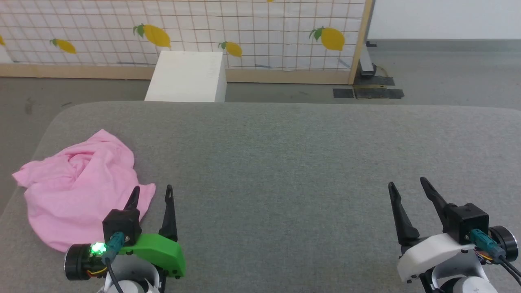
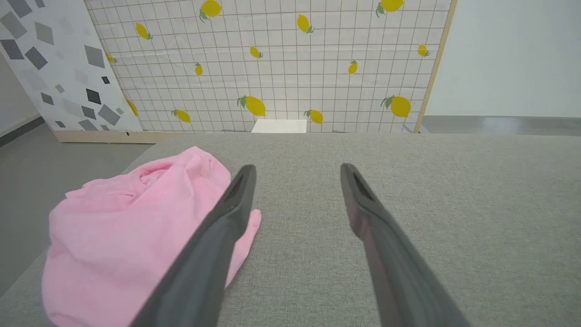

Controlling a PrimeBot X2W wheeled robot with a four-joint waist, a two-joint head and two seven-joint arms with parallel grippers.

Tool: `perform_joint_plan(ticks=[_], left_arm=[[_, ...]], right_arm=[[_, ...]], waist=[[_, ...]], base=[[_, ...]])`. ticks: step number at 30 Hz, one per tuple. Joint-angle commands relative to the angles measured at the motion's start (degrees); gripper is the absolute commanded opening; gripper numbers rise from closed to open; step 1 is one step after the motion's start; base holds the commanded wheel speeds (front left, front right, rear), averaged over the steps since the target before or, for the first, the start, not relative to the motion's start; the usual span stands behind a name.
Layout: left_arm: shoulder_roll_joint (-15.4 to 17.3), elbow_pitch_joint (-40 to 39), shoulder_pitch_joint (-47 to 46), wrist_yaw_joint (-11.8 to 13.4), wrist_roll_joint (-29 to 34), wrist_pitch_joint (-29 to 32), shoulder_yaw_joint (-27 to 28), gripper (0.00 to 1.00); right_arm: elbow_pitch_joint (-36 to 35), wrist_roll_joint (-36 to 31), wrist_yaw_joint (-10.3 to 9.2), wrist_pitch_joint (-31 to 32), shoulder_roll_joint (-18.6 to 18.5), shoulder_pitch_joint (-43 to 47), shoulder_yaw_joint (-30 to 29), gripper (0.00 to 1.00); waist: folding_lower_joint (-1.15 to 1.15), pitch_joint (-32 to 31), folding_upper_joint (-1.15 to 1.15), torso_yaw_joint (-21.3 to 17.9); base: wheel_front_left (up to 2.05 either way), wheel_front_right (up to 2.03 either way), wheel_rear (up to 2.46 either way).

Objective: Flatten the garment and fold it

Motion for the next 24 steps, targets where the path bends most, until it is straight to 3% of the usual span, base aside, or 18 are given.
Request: perform_joint_plan(ticks=[1,24], left_arm=[[0.3,0.3,-0.5,0.6,-0.6,-0.6,-0.2,1.0],[1.2,1.2,-0.3,2.9,-3.3,-2.9,-0.9,1.0]], right_arm=[[0.4,0.6,-0.02,-0.6,0.0,0.0,-0.2,1.0],[1.6,2.2,-0.04,-3.2,0.0,-0.3,-0.4,1.0]], waist=[[0.0,0.0,0.0,1.2],[0.0,-0.2,0.0,9.3]], base=[[0.0,0.0,0.0],[0.0,0.0,0.0]])
